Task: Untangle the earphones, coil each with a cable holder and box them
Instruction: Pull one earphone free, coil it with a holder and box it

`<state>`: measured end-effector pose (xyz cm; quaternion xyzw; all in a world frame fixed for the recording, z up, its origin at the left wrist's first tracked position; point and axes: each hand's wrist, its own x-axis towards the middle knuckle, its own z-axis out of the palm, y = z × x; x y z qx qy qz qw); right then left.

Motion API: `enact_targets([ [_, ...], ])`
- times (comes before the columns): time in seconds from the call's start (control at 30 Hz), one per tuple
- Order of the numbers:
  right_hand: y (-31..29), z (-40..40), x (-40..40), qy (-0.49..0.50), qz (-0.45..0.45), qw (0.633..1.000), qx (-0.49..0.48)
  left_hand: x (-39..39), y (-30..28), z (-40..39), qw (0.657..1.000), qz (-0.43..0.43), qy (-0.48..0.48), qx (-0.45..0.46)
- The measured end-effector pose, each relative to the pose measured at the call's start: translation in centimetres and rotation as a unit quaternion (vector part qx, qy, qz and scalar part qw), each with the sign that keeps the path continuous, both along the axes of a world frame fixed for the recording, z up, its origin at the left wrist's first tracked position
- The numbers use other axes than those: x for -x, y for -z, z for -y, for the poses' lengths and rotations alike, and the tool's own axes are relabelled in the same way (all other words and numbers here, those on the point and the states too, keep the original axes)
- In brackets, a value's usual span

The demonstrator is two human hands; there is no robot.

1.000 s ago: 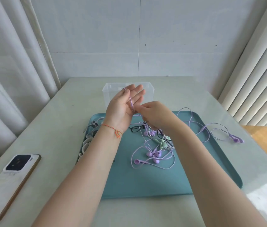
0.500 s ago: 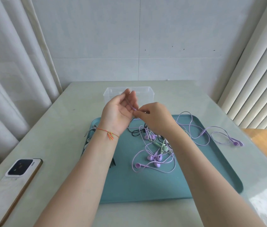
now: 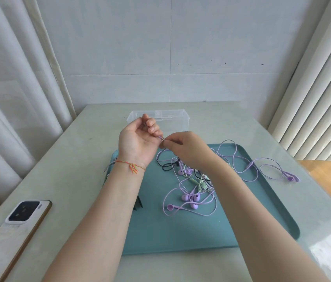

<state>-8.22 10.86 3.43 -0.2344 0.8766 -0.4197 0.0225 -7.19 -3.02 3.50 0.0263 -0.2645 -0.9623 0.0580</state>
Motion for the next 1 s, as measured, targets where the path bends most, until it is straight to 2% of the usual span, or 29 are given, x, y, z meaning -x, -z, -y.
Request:
enact_targets([
  [0.2, 0.4, 0.2, -0.1, 0.028, -0.011, 1.0, -0.004, -0.1, -0.1, -0.3, 0.999, 0.007, -0.034, 0.026],
  [0.47, 0.4, 0.6, -0.4, 0.083, 0.045, 0.996, -0.003, -0.7, -0.1, -2.1, 0.978, -0.06, -0.042, 0.195],
  [0.77, 0.2, 0.6, -0.5, 0.078, 0.018, 0.996, -0.036, -0.6, 1.0, -3.0, 0.91, -0.086, -0.045, 0.403],
  [0.9, -0.5, 0.6, -0.7, 0.03, -0.025, 0.995, -0.089, 0.1, 2.3, -2.6, 0.845, -0.068, -0.097, 0.521],
  [1.0, -1.2, -0.3, -0.7, 0.01, -0.017, 0.997, -0.069, 0.3, 2.9, -2.1, 0.811, -0.048, -0.107, 0.573],
])
